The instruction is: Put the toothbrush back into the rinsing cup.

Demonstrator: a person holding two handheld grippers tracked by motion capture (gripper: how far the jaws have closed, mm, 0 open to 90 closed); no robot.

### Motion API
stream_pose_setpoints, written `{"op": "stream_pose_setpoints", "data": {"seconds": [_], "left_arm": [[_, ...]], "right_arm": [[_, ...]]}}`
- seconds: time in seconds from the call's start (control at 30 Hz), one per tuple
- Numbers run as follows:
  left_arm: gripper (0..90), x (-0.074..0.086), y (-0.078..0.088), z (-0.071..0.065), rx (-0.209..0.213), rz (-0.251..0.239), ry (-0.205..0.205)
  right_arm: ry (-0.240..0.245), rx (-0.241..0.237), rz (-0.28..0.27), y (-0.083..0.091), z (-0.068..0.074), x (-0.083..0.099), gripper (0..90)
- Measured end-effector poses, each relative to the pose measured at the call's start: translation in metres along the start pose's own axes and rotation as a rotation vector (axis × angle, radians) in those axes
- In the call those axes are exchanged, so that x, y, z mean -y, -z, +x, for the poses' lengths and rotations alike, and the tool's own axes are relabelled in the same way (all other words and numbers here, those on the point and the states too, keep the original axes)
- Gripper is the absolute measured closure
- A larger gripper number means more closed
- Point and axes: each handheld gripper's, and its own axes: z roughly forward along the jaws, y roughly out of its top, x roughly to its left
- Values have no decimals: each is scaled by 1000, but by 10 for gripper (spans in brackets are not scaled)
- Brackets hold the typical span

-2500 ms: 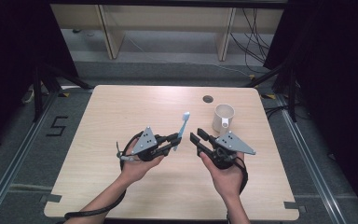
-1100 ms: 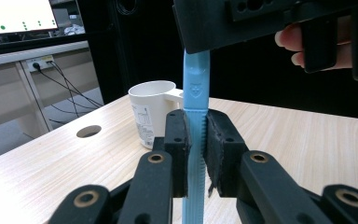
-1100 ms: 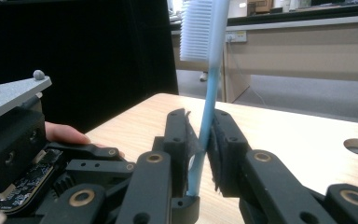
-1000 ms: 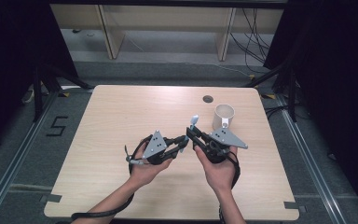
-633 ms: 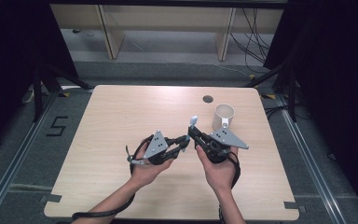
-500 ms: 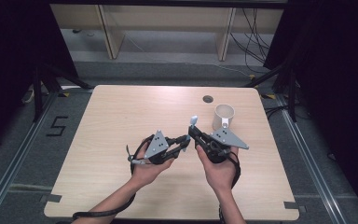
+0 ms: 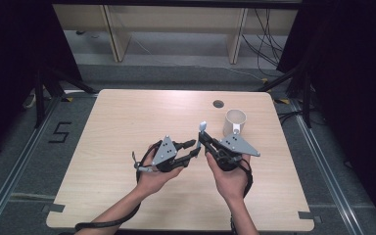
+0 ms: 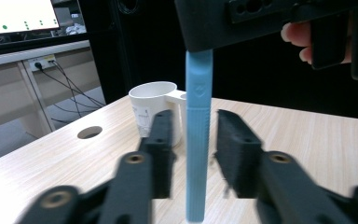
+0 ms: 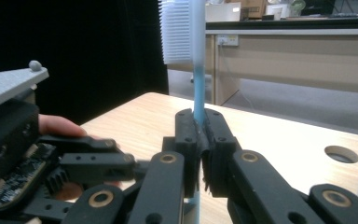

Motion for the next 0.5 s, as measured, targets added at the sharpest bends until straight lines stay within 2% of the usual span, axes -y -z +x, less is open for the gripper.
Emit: {"op": "stream_pose_setpoints", "data": {"seconds": [0.03,0.07,0.1,0.13,0.23,0.37,0.4,0.5], "left_arm": [[602,0,1,0,-1,3,-4],[571,0,3,1,-2,12,-14],[534,0,5,2,-4,19,-19],[508,0,8,2,-3,26,-28],[438,1,15,6,-8,51,-29],[391,3,22,14,-22,93,-18],[384,4,25,16,-28,104,-9],[364,5,31,22,-42,120,3]], "right_arm": [[20,16,4,1,-2,-1,863],[6,5,2,1,-2,-1,863],[27,17,-1,2,-4,-2,863],[13,15,-3,2,-4,-2,863],[12,34,5,4,-7,-3,863],[21,35,-7,4,-11,-4,863],[28,52,0,6,-12,-5,863],[11,56,4,9,-14,-5,863]]}}
